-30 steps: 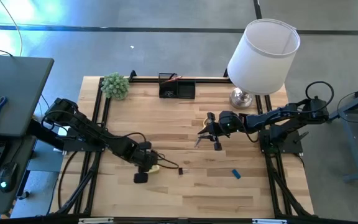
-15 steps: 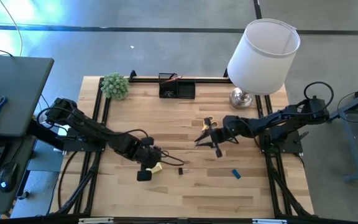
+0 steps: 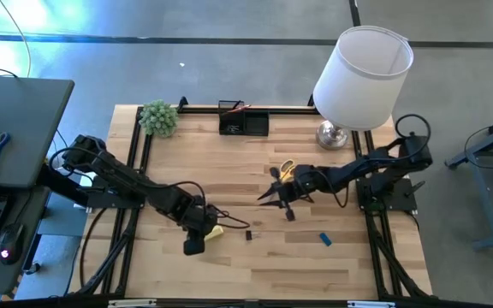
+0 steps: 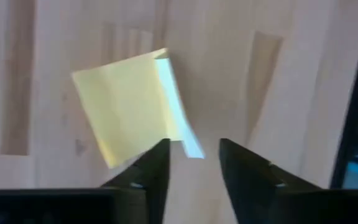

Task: Pick and place office supplies into organizer
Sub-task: Put the sticky notes into the right slot of the desk organizer

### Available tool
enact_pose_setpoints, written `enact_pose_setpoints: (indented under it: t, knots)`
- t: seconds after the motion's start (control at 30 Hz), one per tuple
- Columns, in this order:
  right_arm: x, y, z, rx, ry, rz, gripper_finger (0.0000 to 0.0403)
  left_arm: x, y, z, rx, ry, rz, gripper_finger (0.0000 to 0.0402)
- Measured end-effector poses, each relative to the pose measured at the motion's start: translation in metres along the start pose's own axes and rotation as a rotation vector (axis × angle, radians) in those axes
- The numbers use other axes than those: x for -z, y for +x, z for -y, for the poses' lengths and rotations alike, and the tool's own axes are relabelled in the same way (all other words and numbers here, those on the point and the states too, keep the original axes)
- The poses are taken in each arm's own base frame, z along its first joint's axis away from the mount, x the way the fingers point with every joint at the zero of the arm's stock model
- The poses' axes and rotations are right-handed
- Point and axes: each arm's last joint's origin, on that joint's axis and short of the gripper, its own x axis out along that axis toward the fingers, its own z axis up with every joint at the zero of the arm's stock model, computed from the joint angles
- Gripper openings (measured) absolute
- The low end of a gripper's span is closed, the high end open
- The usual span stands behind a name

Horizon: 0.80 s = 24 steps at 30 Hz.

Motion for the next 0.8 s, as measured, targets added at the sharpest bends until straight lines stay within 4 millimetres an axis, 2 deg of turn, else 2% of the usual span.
enact_pose_setpoints:
  t: [0.23, 0.43, 0.63, 0.8]
  knots:
    - [0.003, 0.008, 0.002, 0.002, 0.012, -0.056, 0.0078, -0.007, 0.007, 0.002, -0.004, -0.064, 0.053, 0.0228]
    - [0.004, 0.008, 0.003, 0.010, 0.004, -0.072, 0.0078, -0.010, 0.033, 0.000, -0.082, -0.079, 0.022, 0.0266]
    - [0.004, 0.008, 0.003, 0.010, -0.002, -0.074, 0.0078, -0.003, 0.055, -0.007, -0.186, -0.085, -0.090, 0.0252]
    - [0.004, 0.008, 0.004, 0.028, -0.008, -0.079, 0.0078, -0.002, 0.055, -0.009, -0.221, -0.064, -0.098, 0.0181]
